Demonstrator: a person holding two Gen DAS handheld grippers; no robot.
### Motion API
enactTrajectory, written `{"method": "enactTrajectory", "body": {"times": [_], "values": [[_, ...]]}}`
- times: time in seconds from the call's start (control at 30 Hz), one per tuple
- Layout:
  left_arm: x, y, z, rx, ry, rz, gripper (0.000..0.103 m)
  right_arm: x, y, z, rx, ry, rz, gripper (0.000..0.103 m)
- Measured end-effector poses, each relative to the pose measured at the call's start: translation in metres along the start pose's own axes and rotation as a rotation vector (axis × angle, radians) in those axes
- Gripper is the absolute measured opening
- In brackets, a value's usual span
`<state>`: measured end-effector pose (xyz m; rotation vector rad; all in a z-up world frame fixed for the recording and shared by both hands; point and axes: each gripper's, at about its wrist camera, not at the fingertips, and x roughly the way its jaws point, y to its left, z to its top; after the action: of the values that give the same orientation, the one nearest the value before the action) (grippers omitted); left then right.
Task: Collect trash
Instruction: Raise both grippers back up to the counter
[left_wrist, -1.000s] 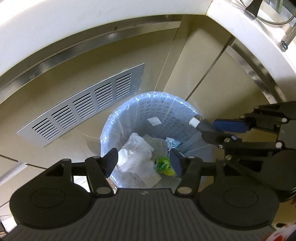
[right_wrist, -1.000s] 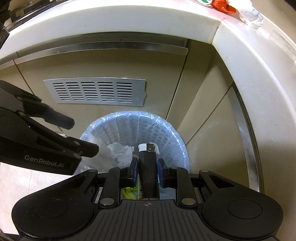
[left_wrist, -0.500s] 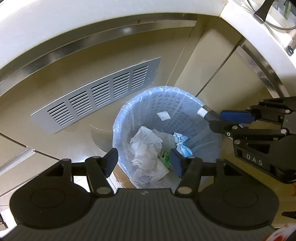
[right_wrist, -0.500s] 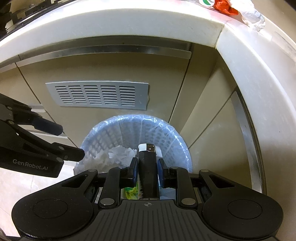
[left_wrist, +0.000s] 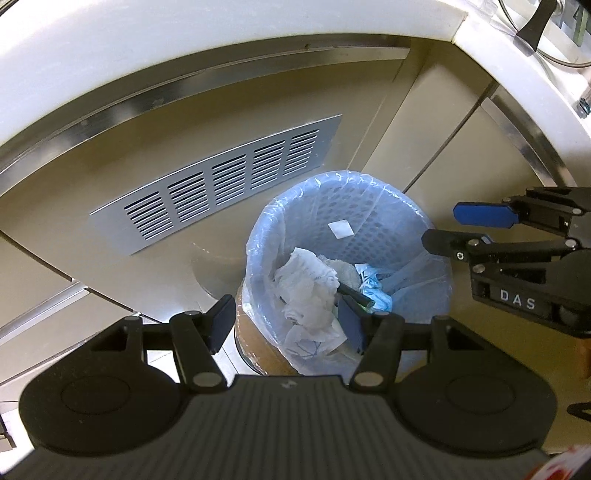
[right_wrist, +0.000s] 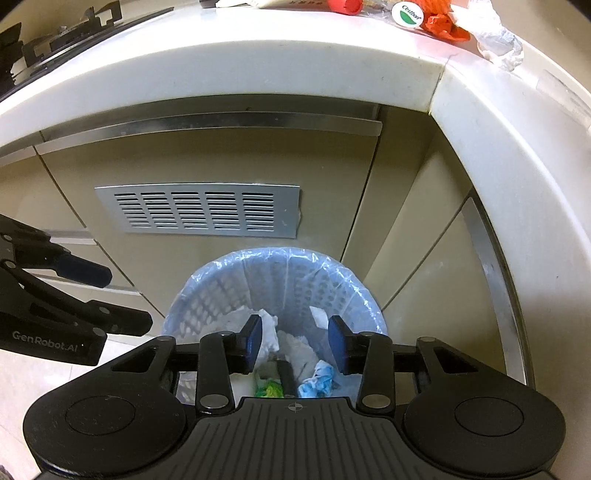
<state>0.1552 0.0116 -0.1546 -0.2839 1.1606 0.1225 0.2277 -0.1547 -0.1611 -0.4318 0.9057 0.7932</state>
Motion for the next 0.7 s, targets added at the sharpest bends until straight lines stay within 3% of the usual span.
{"method": "enactTrajectory", "body": {"times": [0.47, 0.7], "values": [[-0.026, 0.004, 0.004, 0.013, -0.066, -0.027, 0.057, -0.02, 0.008, 0.008, -0.01, -0.033, -0.004, 0.04], [-0.071, -0.004, 0.02, 0.039, -0.179, -0.103, 0.057, -0.073, 0.004, 0.025, 0.026, -0.183, -0.008, 0.04]]}}
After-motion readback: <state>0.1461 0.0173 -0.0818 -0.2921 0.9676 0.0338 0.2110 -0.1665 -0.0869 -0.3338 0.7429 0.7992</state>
